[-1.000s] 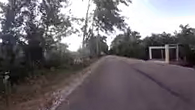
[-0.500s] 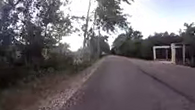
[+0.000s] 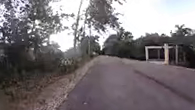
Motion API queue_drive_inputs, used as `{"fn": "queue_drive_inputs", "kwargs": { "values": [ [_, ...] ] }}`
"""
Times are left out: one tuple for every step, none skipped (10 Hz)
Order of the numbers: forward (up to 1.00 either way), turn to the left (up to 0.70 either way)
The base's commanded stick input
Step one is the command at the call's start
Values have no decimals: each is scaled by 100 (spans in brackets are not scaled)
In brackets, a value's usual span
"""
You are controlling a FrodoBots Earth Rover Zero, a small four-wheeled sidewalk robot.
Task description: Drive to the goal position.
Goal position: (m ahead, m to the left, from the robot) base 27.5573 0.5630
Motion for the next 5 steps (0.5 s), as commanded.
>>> {"fn": "queue_drive_inputs", "kwargs": {
  "values": [
    [100, -40],
    [100, -40],
    [100, -40],
    [100, -33],
    [100, -10]
  ]
}}
